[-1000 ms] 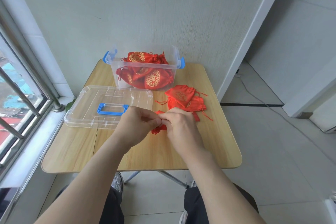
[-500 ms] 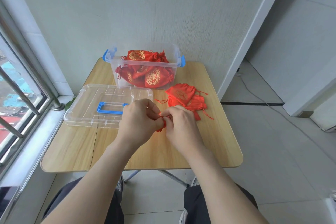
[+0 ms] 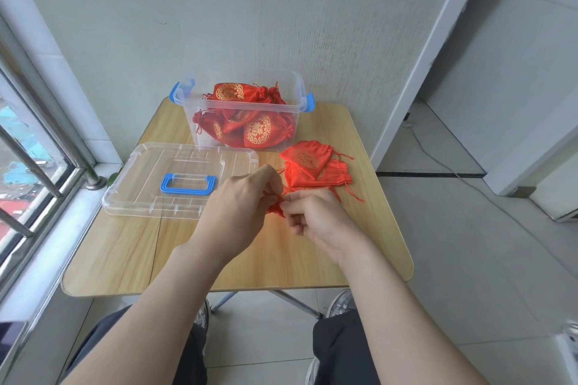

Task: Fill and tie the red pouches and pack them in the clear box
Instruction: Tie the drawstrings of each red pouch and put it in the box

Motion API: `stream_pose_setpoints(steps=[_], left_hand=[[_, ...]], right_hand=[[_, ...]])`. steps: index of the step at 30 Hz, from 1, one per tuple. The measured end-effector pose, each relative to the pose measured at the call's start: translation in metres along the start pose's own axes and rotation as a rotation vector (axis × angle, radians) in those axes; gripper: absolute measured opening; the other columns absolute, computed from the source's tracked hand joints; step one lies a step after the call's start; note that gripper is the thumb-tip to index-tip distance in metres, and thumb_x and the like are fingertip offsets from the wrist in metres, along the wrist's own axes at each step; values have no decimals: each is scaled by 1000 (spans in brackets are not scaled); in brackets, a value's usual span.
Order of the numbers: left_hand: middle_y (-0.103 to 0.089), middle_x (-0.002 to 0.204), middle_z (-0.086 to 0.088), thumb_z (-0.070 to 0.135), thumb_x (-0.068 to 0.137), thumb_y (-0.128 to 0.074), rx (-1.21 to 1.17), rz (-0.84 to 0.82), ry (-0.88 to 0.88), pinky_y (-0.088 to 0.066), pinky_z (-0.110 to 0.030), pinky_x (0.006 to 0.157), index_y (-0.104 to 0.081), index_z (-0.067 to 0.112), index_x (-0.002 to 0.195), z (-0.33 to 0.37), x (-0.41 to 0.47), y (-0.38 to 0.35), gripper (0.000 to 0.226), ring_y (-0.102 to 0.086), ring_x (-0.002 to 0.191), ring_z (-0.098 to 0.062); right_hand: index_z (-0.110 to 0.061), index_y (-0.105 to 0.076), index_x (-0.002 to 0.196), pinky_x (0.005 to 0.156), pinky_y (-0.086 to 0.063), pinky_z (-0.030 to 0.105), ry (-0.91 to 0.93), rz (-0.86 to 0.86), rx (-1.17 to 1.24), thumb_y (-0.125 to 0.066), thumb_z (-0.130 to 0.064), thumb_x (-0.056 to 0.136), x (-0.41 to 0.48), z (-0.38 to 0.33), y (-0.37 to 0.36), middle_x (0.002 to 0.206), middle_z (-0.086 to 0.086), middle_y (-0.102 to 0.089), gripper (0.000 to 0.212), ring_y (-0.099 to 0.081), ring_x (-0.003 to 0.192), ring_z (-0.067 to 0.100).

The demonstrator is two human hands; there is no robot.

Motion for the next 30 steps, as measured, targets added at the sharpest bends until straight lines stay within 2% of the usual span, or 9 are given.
stream_pose_setpoints(steps=[4,11,16,22,25,27,30], left_hand=[[-75,83,13,-10,85,-71,-145,6,42,-62,-29,73,-68,20,83,4,0,8,30,-74,79,-5],[-79,81,17,4,86,-78,-234,53,153,-59,-13,75,-81,20,87,8,-2,17,17,-75,81,6],[-80,90,16,8,83,-84,-266,15,162,-58,-12,82,-84,19,96,6,-5,15,17,-75,85,7],[-80,89,14,12,88,-85,-176,50,86,-59,-17,78,-83,17,88,1,-4,13,5,-75,82,3],[-74,88,10,9,88,-76,-166,-6,71,-61,-23,77,-75,16,84,3,-4,11,8,-73,81,-4],[-67,86,7,19,86,-68,-150,-47,90,-60,-27,75,-67,17,82,5,-4,9,4,-68,79,-8],[-62,86,1,35,84,-48,-140,-138,233,-51,-34,73,-61,15,76,5,-2,5,25,-60,81,-15]], right_hand=[[-8,-71,80,56,-36,28,-114,-78,247,-58,2,94,-4,-4,-3,68,8,-58,21,-52,57,15],[-7,-67,82,58,-37,26,-195,-151,435,-58,-1,96,-9,-6,-7,69,6,-57,17,-51,57,14],[-6,-69,84,59,-38,26,-203,-104,463,-63,-1,94,-9,-5,-6,74,8,-60,13,-53,59,14],[-4,-72,91,60,-41,25,-162,-48,416,-67,1,93,-6,-4,-5,74,8,-65,7,-58,61,14],[-4,-73,90,61,-42,26,-112,-25,350,-68,3,93,-6,-4,-4,75,9,-67,9,-59,64,15],[-3,-74,92,61,-42,26,-66,-32,272,-68,3,93,-6,-4,-6,77,10,-66,9,-59,66,16],[2,-76,99,62,-42,26,-15,-20,161,-70,0,92,-6,-3,-7,76,10,-68,9,-59,66,15]])
Point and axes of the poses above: each hand's wrist, its own x-axis towards the middle knuckle, its own y-axis out of the back of the hand, z = x × y, the point moved 2 cm from there along x, towards the middle knuckle
